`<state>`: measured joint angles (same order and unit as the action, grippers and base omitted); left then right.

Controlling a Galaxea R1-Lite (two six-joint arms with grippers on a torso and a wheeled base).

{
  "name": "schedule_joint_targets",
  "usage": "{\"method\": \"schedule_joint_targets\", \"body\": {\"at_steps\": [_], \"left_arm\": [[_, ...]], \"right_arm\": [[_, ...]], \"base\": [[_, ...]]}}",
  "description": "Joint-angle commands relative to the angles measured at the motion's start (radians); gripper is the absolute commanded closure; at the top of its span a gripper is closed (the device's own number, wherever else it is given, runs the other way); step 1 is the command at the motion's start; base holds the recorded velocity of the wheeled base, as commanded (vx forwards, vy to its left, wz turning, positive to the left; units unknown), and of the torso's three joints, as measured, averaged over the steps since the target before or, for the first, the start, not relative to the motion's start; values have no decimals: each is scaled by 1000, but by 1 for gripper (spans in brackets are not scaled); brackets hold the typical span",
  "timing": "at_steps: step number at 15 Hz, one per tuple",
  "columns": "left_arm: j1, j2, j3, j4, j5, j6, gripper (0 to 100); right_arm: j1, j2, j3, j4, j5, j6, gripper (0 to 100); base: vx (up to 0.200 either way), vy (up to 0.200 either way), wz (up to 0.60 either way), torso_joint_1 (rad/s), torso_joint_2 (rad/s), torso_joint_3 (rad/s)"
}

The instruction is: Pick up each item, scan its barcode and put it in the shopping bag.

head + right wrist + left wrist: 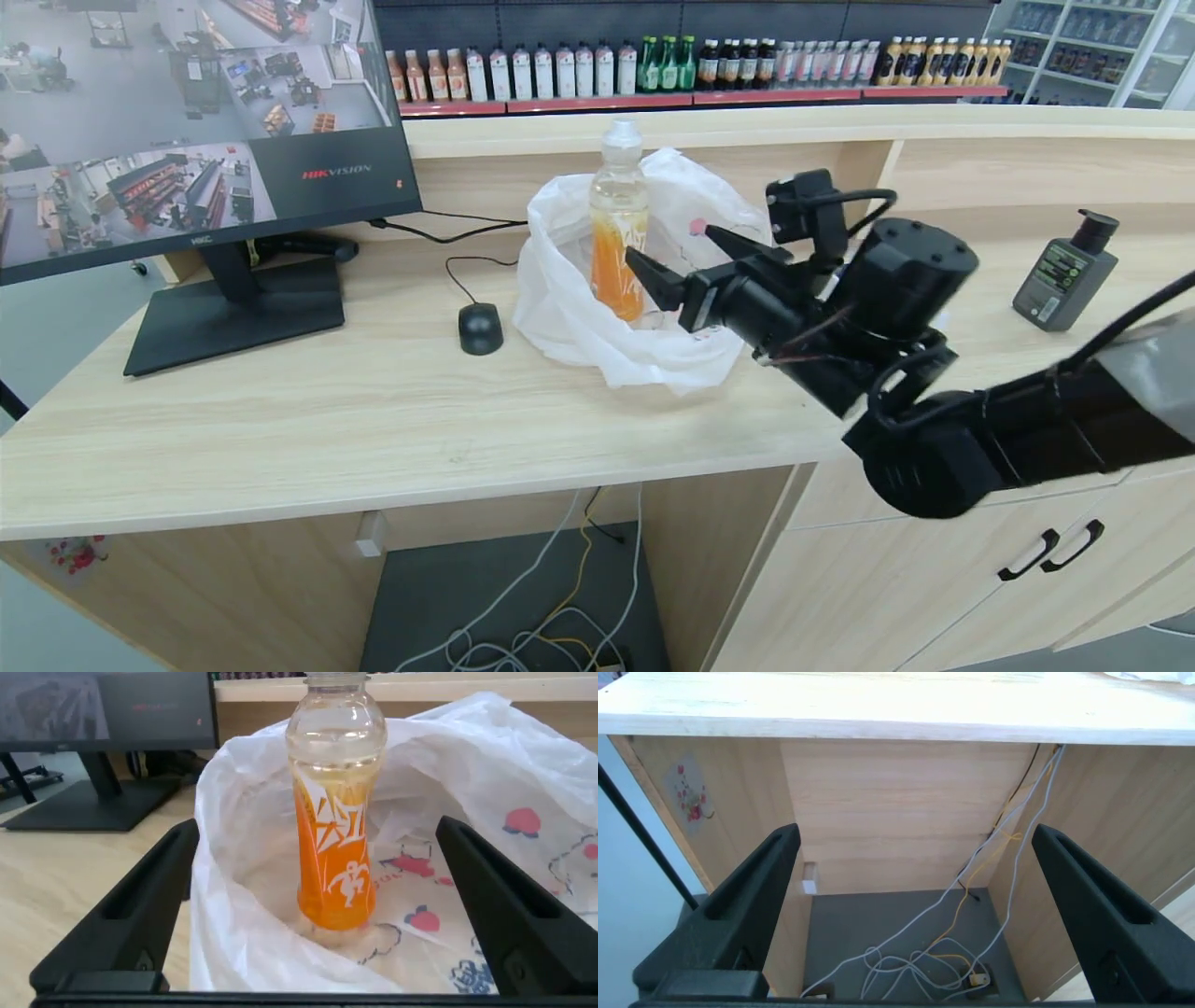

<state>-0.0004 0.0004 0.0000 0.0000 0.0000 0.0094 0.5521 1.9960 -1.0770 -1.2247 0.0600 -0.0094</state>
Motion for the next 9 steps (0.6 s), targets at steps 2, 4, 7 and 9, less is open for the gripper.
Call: {"method": "schedule_joint_targets", "body": {"at_steps": [2, 4, 7, 9], "left_arm": [[-1, 0, 0, 0, 0, 3, 0], [-1, 0, 0, 0, 0, 1, 0], [-1, 0, 0, 0, 0, 0, 0], [-1, 0, 0, 0, 0, 3, 0]], "right_arm": [[11, -161, 378, -280, 0, 6, 0], [37, -167, 428, -346, 6, 15, 0], [61, -192, 439, -346, 4, 40, 0], [61, -190, 437, -346, 4, 42, 0]], "base": [[0, 0, 0, 0, 0, 0], [0, 0, 0, 0, 0, 0], [0, 0, 0, 0, 0, 0], [0, 0, 0, 0, 0, 0]]}}
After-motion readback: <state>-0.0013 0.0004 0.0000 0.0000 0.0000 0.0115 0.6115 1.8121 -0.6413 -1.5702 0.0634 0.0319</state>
